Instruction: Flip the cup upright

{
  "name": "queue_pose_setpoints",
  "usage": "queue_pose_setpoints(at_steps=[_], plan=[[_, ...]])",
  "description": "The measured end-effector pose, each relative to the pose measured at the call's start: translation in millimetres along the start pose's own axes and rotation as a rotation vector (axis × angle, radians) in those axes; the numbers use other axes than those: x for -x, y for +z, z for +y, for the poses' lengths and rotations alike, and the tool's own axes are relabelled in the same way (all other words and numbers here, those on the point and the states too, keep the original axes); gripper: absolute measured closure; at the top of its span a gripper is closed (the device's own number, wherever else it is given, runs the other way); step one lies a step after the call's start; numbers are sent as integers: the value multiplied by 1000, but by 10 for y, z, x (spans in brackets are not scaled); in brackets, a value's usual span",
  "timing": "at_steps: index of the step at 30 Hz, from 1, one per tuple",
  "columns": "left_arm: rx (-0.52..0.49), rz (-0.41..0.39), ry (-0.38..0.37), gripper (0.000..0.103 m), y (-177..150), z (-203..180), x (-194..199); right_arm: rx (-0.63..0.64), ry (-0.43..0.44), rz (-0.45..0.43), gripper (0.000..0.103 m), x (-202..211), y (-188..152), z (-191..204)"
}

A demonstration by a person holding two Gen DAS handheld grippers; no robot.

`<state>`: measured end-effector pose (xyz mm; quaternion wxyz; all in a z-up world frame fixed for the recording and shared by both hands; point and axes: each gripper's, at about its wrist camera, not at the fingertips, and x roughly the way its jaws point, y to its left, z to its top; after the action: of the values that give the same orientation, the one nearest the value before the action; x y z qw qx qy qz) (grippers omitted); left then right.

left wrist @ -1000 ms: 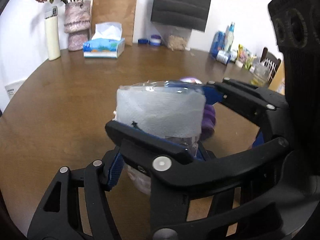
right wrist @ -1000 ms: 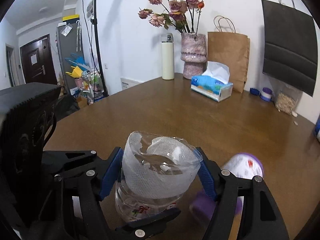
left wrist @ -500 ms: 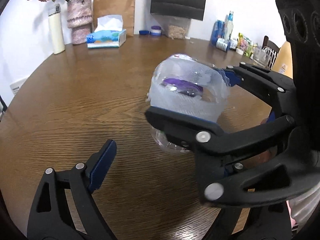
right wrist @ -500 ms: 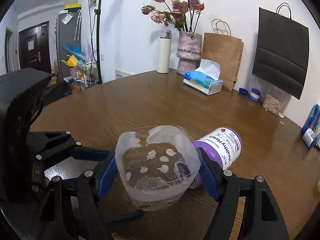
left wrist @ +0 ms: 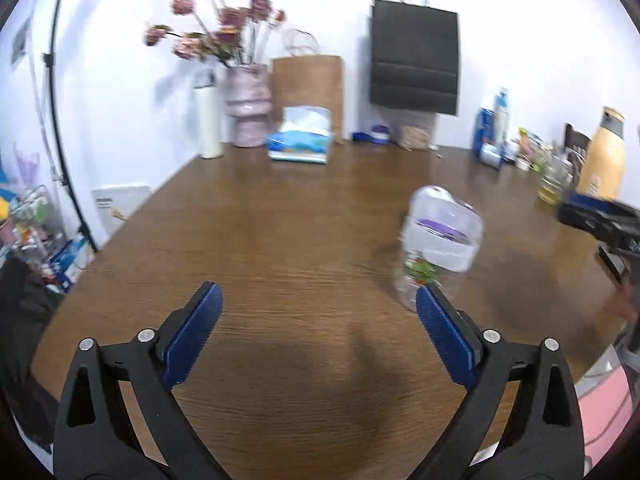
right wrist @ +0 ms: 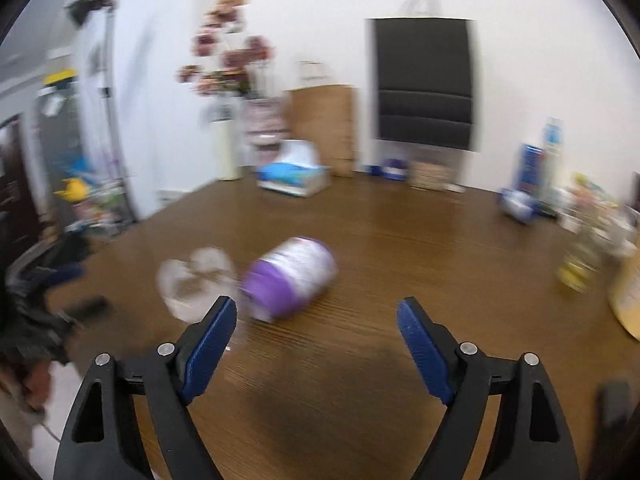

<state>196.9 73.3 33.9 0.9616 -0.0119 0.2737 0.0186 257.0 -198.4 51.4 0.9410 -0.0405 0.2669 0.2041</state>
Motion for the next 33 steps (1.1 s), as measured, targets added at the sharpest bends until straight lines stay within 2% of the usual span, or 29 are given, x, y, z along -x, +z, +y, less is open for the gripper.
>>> queue_pose_setpoints(at_steps=[6, 12, 16, 18, 20, 23, 26, 28, 31, 33], plan=[[31, -7, 26, 6, 85, -15, -125, -76, -55, -5, 15, 134, -189, -273], [11, -32, 33, 6, 9, -87, -18, -67, -42, -18, 15, 146, -219, -206], [41, -76, 52, 6, -46, -80, 160, -56, -38, -58, 15, 258, -272, -114], [58, -126, 63, 6, -161, -117, 340, -35, -32, -90, 15, 380, -369, -43], [29, -162, 56, 6, -311, -206, 515, -17, -38, -110, 15, 521, -516, 37], [0, -176, 72, 6, -588, -354, 767, 2, -43, -134, 15, 742, -748, 170], [68, -167, 5, 6, -875, -386, 1009, -52, -49, -169, 16, 991, -1028, 289], [69, -181, -27, 6, -1040, -417, 1151, -45, -69, -203, 15, 1201, -1247, 416], [19, -273, 46, 5, -1205, -468, 1371, 11, -81, -248, 15, 1416, -1471, 602], [31, -329, 39, 5, -1190, -439, 1481, 31, -53, -240, 15, 1442, -1514, 669]])
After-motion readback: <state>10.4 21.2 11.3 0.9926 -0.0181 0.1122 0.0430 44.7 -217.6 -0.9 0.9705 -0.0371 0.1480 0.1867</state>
